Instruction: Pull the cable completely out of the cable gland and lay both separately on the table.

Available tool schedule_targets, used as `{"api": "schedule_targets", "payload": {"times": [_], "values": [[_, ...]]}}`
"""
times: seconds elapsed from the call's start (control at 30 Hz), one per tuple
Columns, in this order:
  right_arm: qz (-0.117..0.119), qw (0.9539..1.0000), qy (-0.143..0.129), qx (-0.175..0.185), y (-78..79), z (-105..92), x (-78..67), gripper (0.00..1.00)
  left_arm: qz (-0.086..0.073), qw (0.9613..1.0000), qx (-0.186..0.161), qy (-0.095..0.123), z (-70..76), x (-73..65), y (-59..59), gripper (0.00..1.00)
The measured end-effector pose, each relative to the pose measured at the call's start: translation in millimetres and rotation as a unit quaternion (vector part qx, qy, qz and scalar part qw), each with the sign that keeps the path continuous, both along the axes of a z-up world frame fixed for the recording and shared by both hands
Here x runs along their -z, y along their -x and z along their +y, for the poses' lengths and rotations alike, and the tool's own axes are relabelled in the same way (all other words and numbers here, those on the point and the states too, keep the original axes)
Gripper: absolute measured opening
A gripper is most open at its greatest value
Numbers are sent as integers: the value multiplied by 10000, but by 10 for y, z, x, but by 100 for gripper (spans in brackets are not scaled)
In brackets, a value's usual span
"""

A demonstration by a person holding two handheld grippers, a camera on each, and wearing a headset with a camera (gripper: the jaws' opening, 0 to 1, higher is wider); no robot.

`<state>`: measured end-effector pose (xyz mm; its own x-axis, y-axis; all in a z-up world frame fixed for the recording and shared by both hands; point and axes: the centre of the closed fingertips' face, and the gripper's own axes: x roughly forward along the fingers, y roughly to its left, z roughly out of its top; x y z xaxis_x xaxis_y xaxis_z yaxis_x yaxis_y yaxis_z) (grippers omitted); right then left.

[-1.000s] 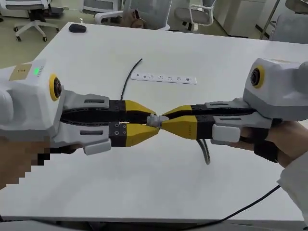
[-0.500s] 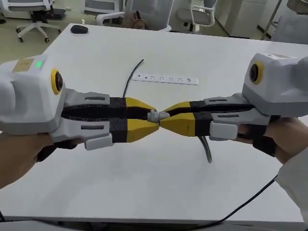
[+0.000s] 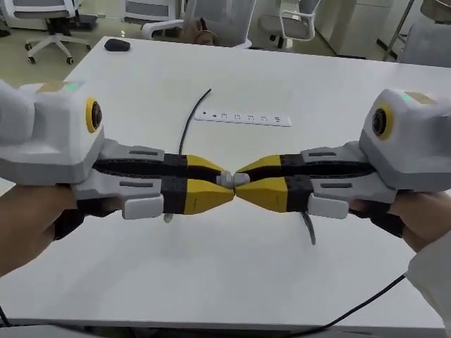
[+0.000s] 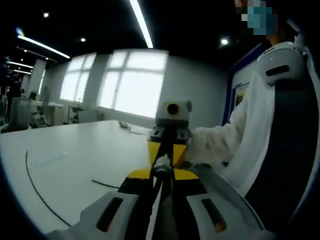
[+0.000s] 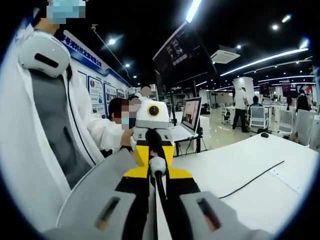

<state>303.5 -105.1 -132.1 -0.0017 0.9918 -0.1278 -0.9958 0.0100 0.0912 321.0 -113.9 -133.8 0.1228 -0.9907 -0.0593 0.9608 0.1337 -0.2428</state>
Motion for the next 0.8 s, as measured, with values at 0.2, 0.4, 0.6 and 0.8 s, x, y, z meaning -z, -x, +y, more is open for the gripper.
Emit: {"api": "schedule_targets", "payload": {"times": [0.2, 0.4, 0.6, 0.8], "values": [[-287, 9995, -16, -151, 45, -14, 21, 9, 733, 9971, 212, -18, -13, 52, 28, 14], [-694, 9971, -188, -232, 76, -20, -41, 9, 1183, 9921, 368, 188, 2, -1, 61, 14], [-929, 9953, -204, -179, 40, -19, -56, 10, 1244, 9913, 378, 208, 3, -18, 55, 14], [-387, 9990, -220, -23, -34, -10, -59, 12, 822, 9962, 185, 208, 30, -51, 21, 15]]}}
